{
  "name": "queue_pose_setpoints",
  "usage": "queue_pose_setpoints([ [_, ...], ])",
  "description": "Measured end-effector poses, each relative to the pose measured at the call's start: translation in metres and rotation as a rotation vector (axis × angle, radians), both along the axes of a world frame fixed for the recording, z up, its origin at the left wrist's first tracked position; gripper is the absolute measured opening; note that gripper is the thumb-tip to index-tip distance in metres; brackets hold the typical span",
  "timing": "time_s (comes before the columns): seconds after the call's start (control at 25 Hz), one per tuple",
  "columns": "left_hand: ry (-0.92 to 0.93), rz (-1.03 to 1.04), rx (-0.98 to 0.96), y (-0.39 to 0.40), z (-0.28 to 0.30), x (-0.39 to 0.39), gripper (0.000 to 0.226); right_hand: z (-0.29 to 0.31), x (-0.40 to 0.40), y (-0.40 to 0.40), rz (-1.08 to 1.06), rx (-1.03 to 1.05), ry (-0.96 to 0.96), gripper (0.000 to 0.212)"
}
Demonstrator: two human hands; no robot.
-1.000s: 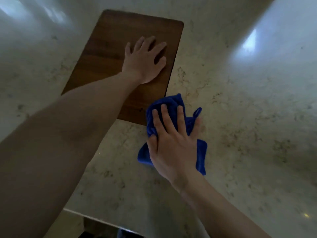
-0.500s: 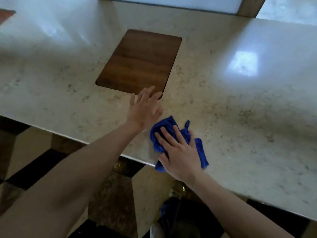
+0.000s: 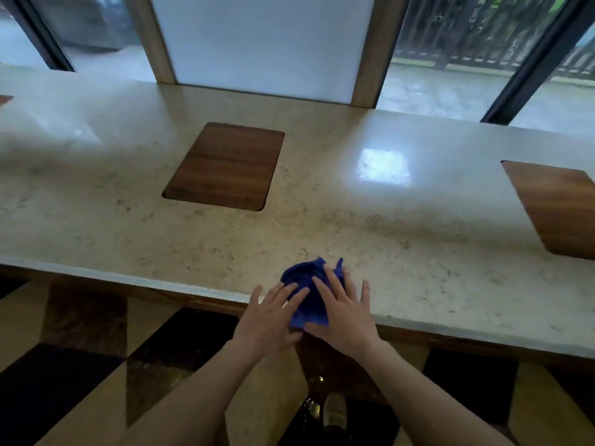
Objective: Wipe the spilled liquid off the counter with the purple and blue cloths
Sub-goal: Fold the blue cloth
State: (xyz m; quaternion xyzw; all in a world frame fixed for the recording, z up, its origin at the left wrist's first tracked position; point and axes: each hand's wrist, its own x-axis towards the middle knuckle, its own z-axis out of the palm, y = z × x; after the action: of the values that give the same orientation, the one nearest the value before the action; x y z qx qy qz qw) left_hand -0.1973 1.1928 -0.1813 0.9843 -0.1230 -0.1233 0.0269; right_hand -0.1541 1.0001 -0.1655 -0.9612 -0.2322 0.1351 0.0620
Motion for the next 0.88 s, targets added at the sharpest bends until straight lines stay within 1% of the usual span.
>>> queue_pose_setpoints([
  [0.08, 0.005, 0.016, 0.077, -0.006, 0.003, 0.003, 0.090, -0.004, -0.016, -0.025, 0.010, -0.090, -0.056, 0.103],
  [0.16, -0.004, 0.023, 0.117, -0.015, 0.006, 0.007, 0.083, -0.005, -0.023, -0.035, 0.001, -0.150, -0.049, 0.107],
  [0.2, -0.037, 0.028, 0.128, -0.019, 0.007, 0.008, 0.075, -0.003, -0.025, -0.032, -0.012, -0.149, -0.069, 0.104],
  [0.28, -0.093, 0.033, 0.113, -0.027, 0.010, 0.012, 0.061, 0.001, -0.021, -0.026, -0.046, -0.114, -0.085, 0.088],
  [0.36, -0.116, 0.044, 0.099, -0.031, 0.013, 0.013, 0.057, 0.002, -0.019, -0.023, -0.066, -0.057, -0.161, 0.077],
  [0.44, -0.146, 0.058, 0.073, -0.037, 0.017, 0.015, 0.053, 0.003, -0.019, -0.027, -0.085, -0.023, -0.189, 0.066],
  [0.52, -0.147, 0.057, 0.029, -0.047, 0.025, 0.014, 0.045, 0.006, -0.020, -0.031, -0.098, -0.001, -0.202, 0.048],
  [0.56, -0.118, 0.078, -0.002, -0.055, 0.030, 0.012, 0.041, 0.011, -0.022, -0.037, -0.108, 0.013, -0.191, 0.040],
  [0.64, -0.082, 0.147, -0.147, -0.074, 0.041, 0.004, 0.035, 0.021, -0.023, -0.058, -0.182, 0.113, -0.150, 0.034],
  [0.72, -0.078, 0.213, -0.321, -0.096, 0.056, -0.002, 0.031, 0.040, -0.025, -0.092, -0.272, 0.265, -0.098, 0.034],
  [0.8, -0.087, 0.210, -0.478, -0.129, 0.076, -0.002, 0.031, 0.068, -0.029, -0.141, -0.352, 0.426, -0.074, 0.035],
  [0.88, -0.124, 0.171, -0.633, -0.171, 0.099, 0.002, 0.036, 0.100, -0.034, -0.195, -0.437, 0.580, -0.037, 0.035],
])
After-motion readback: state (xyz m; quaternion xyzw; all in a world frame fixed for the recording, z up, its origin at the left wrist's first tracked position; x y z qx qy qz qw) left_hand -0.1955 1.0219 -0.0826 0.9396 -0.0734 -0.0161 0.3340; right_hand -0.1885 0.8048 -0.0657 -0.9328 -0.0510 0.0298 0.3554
